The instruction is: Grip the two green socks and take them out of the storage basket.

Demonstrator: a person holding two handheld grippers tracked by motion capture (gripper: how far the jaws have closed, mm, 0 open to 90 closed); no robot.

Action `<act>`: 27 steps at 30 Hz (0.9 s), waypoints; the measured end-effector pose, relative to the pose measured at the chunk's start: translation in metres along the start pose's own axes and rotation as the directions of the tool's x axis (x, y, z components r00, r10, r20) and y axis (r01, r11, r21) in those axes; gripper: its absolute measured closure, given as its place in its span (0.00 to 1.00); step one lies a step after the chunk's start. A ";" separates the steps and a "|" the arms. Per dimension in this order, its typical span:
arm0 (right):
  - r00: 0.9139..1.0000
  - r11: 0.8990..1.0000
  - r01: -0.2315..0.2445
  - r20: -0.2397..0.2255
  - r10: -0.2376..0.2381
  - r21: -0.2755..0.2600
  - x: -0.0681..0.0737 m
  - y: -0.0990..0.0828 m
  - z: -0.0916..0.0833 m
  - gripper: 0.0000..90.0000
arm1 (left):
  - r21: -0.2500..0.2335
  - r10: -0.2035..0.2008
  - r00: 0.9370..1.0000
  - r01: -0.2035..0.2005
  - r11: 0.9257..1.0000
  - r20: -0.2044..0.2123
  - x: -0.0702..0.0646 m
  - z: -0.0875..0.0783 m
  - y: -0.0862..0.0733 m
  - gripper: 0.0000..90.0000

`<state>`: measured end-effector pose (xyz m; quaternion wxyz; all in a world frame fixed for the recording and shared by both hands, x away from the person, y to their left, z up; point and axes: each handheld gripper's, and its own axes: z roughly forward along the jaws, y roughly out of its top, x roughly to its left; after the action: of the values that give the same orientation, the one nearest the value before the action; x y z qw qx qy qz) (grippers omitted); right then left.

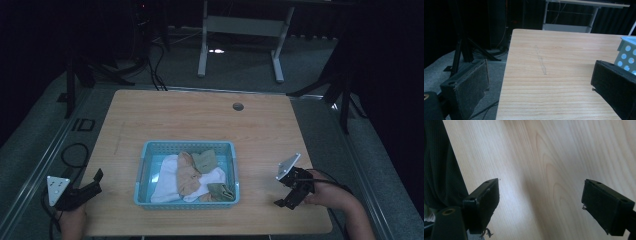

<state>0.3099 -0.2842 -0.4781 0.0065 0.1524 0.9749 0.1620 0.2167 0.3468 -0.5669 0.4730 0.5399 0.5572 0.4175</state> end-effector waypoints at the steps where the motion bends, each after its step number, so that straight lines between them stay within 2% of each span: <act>1: 1.000 1.000 0.005 0.001 -0.005 -0.008 0.000 0.003 -0.001 0.16 | 0.001 -0.003 1.000 0.003 1.000 0.001 0.000 0.000 0.000 0.02; 7: 0.999 0.999 0.036 -0.014 -0.037 -0.034 0.002 0.023 -0.009 0.16 | 0.001 -0.005 1.000 0.005 1.000 0.003 0.000 0.001 0.000 0.02; 10: 0.999 0.998 0.035 -0.033 -0.036 -0.055 0.002 0.033 -0.013 0.16 | 0.000 -0.005 1.000 0.005 1.000 0.002 0.000 0.001 0.000 0.02; 12: 0.999 0.997 0.040 -0.029 -0.042 -0.065 0.003 0.040 -0.015 0.16 | -0.001 -0.006 1.000 0.006 1.000 0.001 0.001 0.001 0.000 0.02; 21: 0.997 0.996 0.077 -0.026 -0.078 -0.048 0.007 0.066 -0.018 0.18 | 0.001 -0.005 1.000 0.005 1.000 0.003 0.001 0.001 0.000 0.02; 27: 0.994 0.993 0.095 -0.041 -0.098 -0.072 0.012 0.085 -0.021 0.20 | 0.002 -0.006 1.000 0.006 1.000 0.005 0.000 0.001 0.000 0.02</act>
<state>0.3226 -0.2108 -0.4311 -0.0019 0.1012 0.9748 0.1988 0.2179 0.3472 -0.5670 0.4750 0.5400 0.5580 0.4141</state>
